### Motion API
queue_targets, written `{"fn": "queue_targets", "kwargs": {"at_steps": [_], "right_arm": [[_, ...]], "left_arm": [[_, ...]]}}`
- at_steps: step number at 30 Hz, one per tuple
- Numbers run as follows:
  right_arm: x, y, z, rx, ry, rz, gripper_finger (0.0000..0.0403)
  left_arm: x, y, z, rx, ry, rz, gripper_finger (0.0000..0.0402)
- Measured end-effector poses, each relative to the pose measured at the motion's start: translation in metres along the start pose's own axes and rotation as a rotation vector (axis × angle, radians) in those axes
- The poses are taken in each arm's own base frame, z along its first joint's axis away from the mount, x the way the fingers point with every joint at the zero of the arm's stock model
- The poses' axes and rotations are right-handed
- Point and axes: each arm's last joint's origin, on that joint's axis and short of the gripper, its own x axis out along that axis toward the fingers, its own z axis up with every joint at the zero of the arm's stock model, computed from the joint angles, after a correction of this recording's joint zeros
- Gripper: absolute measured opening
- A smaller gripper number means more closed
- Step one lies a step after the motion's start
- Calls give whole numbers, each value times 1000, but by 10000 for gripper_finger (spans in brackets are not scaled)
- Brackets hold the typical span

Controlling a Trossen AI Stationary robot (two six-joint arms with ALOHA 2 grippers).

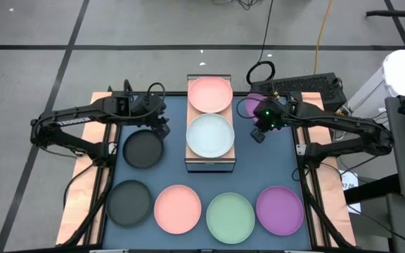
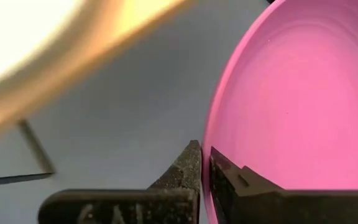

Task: Place and stack plates onto a shelf
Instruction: Stack the top purple plate on top of the blue plate on the shelf

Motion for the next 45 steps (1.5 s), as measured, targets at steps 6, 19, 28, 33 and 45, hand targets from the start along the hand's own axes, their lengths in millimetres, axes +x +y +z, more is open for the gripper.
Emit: {"fn": "queue_targets", "kwargs": {"at_steps": [6,19,28,33,45], "right_arm": [[-25,20,8,14,-15,57,0],[-65,82,38,-171,-280,308,0],[-65,129,67,-359,-337,362,0],[-66,136,78,-416,-344,353,0],[-43,157,80,-626,-296,421,0]], "left_arm": [[3,10,0,-28,39,-1,175],[27,33,-13,-130,174,-75,175],[51,34,-43,-176,329,-73,175],[60,34,-55,-176,381,-79,175],[67,35,-68,-160,429,-69,175]]}}
